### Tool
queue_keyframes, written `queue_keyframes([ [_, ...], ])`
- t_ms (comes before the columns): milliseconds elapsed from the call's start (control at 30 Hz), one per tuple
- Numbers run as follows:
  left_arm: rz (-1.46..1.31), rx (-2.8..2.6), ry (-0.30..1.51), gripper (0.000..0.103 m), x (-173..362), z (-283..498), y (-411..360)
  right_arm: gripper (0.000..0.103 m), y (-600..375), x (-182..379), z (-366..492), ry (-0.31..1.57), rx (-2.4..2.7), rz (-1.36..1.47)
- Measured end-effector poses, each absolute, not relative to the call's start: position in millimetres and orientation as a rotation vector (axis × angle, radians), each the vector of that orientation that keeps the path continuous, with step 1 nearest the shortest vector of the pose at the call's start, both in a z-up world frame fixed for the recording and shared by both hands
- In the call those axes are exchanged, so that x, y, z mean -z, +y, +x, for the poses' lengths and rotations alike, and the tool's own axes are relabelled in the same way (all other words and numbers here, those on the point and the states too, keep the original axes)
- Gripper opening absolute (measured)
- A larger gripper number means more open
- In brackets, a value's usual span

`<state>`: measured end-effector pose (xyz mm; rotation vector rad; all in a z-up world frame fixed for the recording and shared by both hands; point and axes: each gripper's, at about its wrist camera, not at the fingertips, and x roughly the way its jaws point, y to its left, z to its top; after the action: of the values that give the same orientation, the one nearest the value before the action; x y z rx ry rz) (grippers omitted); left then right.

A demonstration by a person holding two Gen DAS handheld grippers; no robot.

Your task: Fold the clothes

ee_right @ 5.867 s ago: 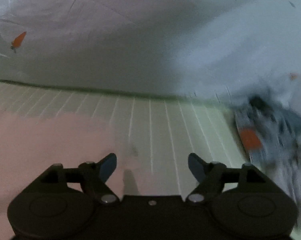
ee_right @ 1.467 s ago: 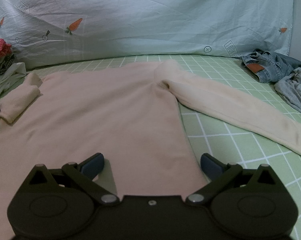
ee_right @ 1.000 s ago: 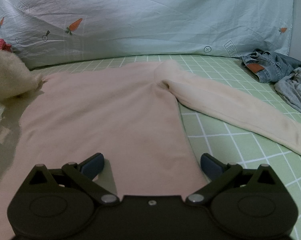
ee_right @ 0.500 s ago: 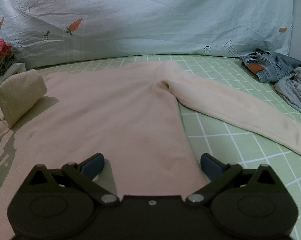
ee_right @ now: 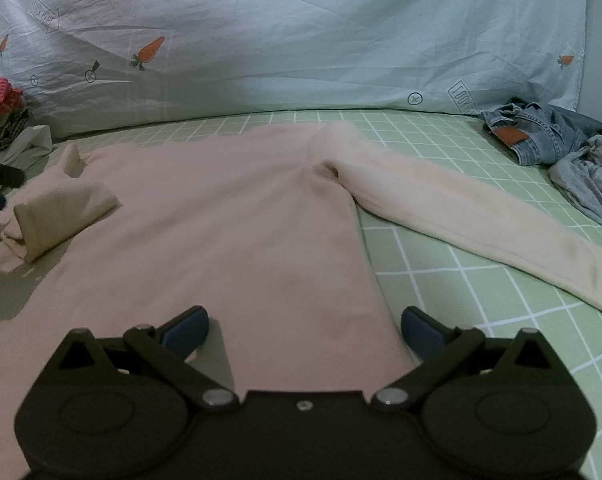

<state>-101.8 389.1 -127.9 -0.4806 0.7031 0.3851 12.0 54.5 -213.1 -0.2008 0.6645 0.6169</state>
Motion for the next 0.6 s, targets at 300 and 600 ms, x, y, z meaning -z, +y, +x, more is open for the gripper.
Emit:
queue_keyframes([
  [300,-0.390,-0.348,0.741,0.003,129.6,-95.0,385.4,0.103,55.0,213.4,12.2,0.664,-0.616,-0.201],
  [600,-0.463,-0.715,0.511,0.002,56.6,-197.1,448.4,0.103,54.1,213.7,12.6,0.664,-0.618,-0.201],
])
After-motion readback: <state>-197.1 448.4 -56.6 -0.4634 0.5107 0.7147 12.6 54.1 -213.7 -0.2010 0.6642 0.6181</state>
